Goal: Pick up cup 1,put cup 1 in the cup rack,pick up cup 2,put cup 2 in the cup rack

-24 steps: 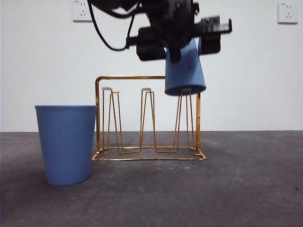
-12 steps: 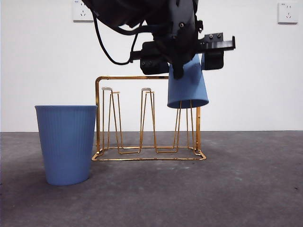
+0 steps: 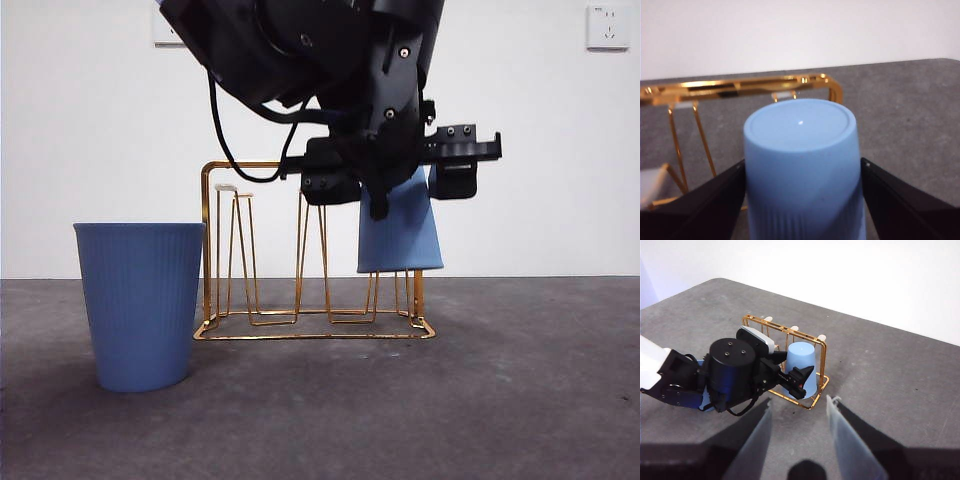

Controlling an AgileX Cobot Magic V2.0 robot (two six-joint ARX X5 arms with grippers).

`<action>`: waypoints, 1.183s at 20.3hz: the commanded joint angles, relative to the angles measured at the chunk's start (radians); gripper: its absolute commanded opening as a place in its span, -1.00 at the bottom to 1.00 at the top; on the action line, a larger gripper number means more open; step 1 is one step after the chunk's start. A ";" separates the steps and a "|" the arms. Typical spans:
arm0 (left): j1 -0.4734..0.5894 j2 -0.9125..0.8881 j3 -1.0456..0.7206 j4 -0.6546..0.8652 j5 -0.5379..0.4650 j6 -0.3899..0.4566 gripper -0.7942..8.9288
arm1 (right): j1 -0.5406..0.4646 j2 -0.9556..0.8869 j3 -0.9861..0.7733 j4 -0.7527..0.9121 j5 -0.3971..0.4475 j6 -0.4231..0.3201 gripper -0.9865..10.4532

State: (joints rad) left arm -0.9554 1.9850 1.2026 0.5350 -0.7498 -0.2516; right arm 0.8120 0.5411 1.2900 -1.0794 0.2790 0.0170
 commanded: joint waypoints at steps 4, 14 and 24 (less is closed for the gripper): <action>0.003 0.043 -0.002 -0.008 0.025 -0.040 -0.85 | 0.000 -0.003 -0.008 0.009 -0.002 -0.011 -0.50; 0.012 0.061 -0.002 -0.100 0.051 -0.089 -0.81 | 0.000 -0.003 -0.008 0.008 -0.002 -0.011 -0.50; 0.021 0.061 -0.002 -0.101 0.130 -0.088 0.13 | 0.000 -0.003 -0.008 0.006 -0.002 -0.016 -0.50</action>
State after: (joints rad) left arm -0.9340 2.0155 1.2179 0.4732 -0.6472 -0.3267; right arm 0.8120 0.5411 1.2900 -1.0779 0.2794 0.0071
